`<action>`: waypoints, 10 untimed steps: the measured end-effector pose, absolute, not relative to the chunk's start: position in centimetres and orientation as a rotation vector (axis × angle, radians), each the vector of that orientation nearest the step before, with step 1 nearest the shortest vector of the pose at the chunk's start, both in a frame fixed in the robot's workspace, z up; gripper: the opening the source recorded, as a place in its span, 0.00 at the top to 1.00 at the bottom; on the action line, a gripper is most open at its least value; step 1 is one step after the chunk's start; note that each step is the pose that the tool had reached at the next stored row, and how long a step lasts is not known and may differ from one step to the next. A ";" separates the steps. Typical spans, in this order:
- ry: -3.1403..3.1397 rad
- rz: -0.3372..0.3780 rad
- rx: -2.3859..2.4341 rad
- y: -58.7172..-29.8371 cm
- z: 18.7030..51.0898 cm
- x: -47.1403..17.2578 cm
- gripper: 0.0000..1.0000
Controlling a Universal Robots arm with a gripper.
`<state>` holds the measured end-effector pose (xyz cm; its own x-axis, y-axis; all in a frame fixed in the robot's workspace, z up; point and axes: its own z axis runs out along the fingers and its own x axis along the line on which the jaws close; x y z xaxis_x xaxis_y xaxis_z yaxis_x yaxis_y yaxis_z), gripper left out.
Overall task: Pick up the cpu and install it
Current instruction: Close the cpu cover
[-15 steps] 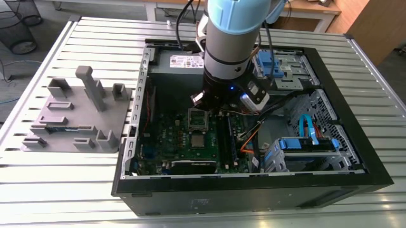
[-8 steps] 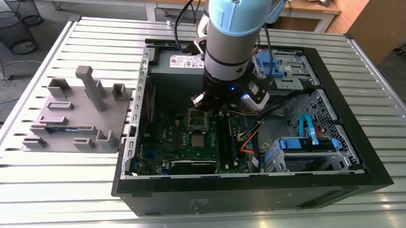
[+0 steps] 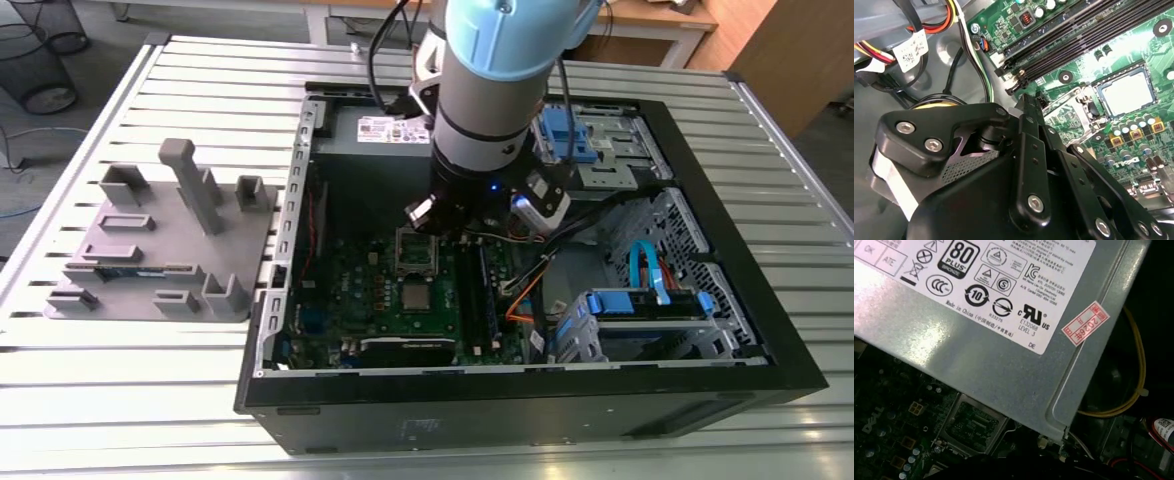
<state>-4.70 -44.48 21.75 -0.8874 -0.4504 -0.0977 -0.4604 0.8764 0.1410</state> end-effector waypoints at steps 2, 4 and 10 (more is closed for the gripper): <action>2.979 0.248 -0.747 -44.5 21.7 -4.7 0.89; 2.972 0.250 -0.782 -44.5 21.7 -4.6 0.89; 2.945 0.269 -0.878 -44.5 21.4 -4.6 0.89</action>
<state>-4.61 -44.48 21.44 -0.8364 -0.5382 -0.1037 -0.5481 0.8228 0.1505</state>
